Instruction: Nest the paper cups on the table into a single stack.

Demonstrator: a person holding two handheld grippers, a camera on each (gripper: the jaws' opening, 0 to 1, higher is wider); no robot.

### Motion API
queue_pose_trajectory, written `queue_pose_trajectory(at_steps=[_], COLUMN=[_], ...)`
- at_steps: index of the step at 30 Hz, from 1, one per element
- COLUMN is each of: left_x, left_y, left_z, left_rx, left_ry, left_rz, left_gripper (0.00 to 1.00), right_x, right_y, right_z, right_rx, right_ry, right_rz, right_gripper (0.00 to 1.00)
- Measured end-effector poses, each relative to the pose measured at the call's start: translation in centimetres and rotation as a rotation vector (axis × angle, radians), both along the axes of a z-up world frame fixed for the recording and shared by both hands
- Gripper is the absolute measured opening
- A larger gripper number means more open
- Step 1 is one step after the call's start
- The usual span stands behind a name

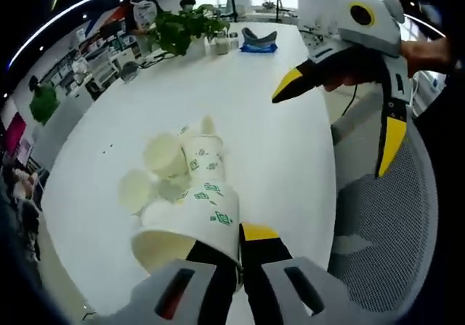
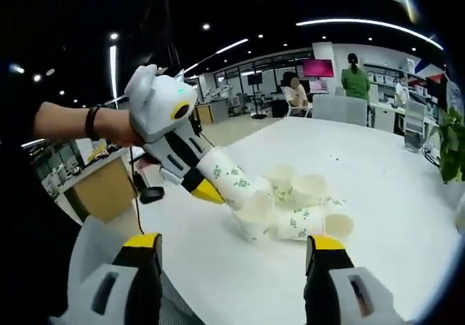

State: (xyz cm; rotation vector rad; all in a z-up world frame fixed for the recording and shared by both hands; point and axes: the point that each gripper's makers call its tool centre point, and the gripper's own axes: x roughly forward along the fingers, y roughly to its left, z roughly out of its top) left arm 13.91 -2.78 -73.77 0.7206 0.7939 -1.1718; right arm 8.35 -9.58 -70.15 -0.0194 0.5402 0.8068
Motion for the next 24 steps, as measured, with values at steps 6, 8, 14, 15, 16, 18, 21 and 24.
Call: queue_pose_trajectory(at_steps=[6, 8, 14, 15, 16, 18, 21, 24], left_x=[1.4, 1.4, 1.8, 1.5, 1.5, 1.8, 2.2, 2.2], left_y=[0.1, -0.2, -0.4, -0.3, -0.3, -0.4, -0.5, -0.6], left_z=[-1.2, -1.2, -2.1, -1.8, -1.9, -2.3, -2.9, -3.2], left_rx=[0.115, 0.134, 0.214, 0.238, 0.244, 0.269, 0.306, 0.329], left_ry=[-0.021, -0.015, 0.002, 0.001, 0.001, -0.002, -0.007, -0.013], left_rz=[-0.072, -0.090, -0.143, -0.158, -0.162, -0.184, -0.212, -0.233], left_gripper=[0.00, 0.00, 0.00, 0.00, 0.00, 0.00, 0.00, 0.00], right_x=[-0.2, -0.2, -0.4, -0.4, -0.4, -0.4, -0.5, -0.5], right_y=[0.0, 0.0, -0.1, -0.1, -0.1, -0.2, -0.3, -0.5], right_z=[-0.3, -0.4, -0.7, -0.7, -0.7, -0.7, -0.9, -1.1], right_rx=[-0.014, -0.018, -0.035, -0.036, -0.034, -0.030, -0.034, -0.041], right_ry=[0.002, 0.004, 0.007, 0.007, 0.008, 0.009, 0.011, 0.011], right_rz=[0.005, 0.007, 0.009, 0.008, 0.007, 0.005, 0.004, 0.009], right_gripper=[0.82, 0.82, 0.82, 0.82, 0.82, 0.81, 0.81, 0.81])
